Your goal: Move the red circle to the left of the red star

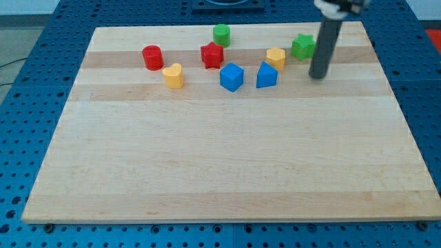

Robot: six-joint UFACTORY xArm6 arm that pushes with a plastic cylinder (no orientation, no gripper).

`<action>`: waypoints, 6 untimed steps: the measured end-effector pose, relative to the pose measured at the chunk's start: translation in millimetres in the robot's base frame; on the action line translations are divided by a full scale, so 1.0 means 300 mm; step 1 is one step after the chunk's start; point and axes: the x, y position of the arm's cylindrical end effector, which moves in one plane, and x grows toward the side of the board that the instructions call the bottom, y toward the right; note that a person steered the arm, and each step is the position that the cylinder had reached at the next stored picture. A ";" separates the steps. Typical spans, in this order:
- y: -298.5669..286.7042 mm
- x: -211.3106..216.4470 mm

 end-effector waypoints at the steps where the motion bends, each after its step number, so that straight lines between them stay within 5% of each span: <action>1: -0.234 0.324; 2: -0.700 0.366; 4: -1.399 -0.049; 6: -1.153 -0.251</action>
